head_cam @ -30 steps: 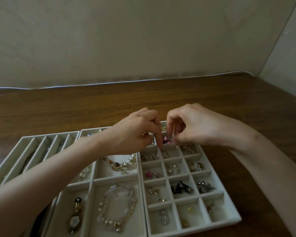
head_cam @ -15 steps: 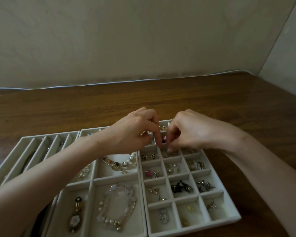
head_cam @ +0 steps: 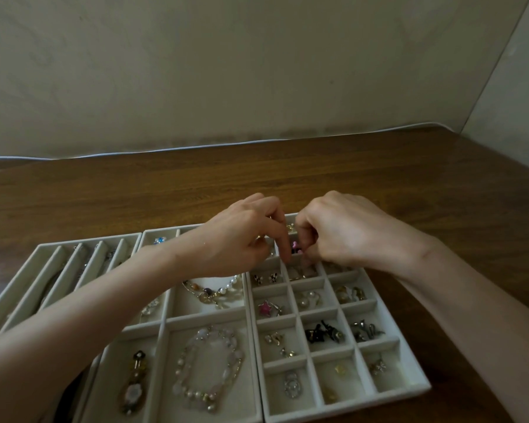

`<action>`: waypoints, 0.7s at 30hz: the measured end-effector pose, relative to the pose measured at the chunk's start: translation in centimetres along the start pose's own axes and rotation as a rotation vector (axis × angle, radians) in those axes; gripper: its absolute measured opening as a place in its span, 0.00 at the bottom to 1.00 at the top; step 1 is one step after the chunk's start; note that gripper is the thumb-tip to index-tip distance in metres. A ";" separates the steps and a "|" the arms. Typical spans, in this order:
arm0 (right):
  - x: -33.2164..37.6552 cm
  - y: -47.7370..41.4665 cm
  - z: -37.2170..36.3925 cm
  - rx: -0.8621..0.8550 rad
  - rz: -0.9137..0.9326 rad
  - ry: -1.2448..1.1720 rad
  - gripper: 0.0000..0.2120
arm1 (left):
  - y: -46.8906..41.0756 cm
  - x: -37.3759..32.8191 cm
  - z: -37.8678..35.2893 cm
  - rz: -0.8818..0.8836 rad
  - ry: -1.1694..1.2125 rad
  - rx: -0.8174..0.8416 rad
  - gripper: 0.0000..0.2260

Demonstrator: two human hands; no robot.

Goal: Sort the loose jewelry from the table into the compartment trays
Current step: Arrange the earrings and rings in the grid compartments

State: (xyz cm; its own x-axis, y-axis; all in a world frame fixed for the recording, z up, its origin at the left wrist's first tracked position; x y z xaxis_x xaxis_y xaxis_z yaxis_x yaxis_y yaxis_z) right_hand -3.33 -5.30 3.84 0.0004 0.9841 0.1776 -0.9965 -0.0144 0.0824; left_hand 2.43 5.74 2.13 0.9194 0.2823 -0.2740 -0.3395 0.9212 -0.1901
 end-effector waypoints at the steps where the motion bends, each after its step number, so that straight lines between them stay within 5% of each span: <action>1: 0.0 0.1 0.2 0.001 -0.001 -0.016 0.07 | 0.0 -0.1 0.0 0.002 0.000 0.002 0.18; 12: -3.8 1.5 2.7 0.136 -0.147 -0.188 0.02 | -0.2 -1.5 -1.2 -0.001 -0.087 0.168 0.23; 21: -2.0 1.2 1.5 0.152 -0.143 0.074 0.08 | -1.1 -1.1 -0.3 -0.035 -0.069 -0.094 0.15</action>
State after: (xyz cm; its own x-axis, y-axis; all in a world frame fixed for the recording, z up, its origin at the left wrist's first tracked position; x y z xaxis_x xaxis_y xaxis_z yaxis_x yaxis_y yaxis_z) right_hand -4.37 -7.52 5.09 0.1293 0.9882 0.0817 -0.9627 0.1054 0.2491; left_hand 1.73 4.33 2.40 0.9414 0.2708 -0.2011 -0.3209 0.9025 -0.2872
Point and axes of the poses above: each hand's wrist, its own y-axis away from the middle knuckle, its own z-axis out of the back of the hand, x = y × z, the point moved 4 cm from there along -y, towards the middle knuckle, and after that the axes turned 2 degrees about -y, right-handed, at the moved point
